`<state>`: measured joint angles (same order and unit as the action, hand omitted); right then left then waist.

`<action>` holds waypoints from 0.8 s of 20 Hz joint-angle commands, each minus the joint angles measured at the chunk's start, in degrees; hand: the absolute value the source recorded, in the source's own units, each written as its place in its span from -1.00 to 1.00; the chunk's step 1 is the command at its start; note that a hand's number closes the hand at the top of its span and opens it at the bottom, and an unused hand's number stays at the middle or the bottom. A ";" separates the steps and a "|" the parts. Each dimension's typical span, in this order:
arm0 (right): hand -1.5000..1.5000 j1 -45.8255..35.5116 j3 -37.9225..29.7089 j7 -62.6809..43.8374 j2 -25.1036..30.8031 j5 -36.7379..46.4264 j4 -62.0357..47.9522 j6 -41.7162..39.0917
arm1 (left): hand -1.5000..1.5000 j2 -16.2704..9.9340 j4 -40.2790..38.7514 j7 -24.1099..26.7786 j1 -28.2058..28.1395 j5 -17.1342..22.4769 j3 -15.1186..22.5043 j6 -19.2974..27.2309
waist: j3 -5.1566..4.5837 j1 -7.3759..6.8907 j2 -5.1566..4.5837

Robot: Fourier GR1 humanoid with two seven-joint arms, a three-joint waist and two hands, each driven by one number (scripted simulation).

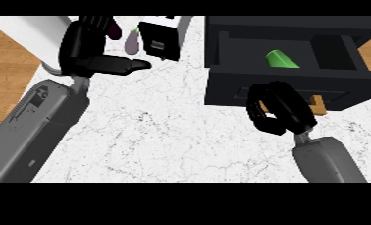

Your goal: Pick up the cup, place it into the drawer and close the drawer

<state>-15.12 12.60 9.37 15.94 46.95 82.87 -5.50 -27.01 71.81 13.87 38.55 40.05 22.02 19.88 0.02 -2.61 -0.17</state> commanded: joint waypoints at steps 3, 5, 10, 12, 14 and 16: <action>1.00 -9.35 -0.22 5.75 -3.74 6.27 -21.96 8.92 | -1.00 -3.54 4.19 -0.16 -7.21 0.87 -4.25 -3.28 | 0.03 0.84 -0.12; 1.00 -14.19 -2.17 7.31 -5.65 6.27 -29.69 11.78 | -1.00 -4.34 6.04 1.53 -10.27 -0.26 -4.56 -4.03 | 0.04 0.55 -0.17; 1.00 -24.42 -7.87 12.67 -4.03 4.37 -45.44 12.18 | -1.00 -6.22 6.99 1.04 -13.07 0.69 -7.50 -7.96 | 0.05 0.39 -0.37; 1.00 -28.09 -9.53 14.58 -4.43 4.00 -52.09 13.63 | -1.00 -5.81 9.02 -1.49 -11.50 0.30 -6.42 -6.53 | 0.12 -0.57 -0.68; 1.00 -33.04 -10.57 13.17 -4.12 4.18 -56.55 11.69 | -1.00 -4.12 7.54 1.89 -12.89 -1.38 -5.82 -6.64 | 0.10 -0.92 -0.96; 1.00 -32.73 -11.39 15.83 -3.76 4.58 -60.68 14.85 | -1.00 -7.00 6.14 0.12 -12.77 1.25 -8.86 -10.62 | 0.11 -0.90 -1.13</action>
<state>-44.59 3.32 22.44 12.20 51.57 31.98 7.26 -32.81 78.53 14.52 26.54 40.42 15.02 11.62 -0.17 -3.26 -0.59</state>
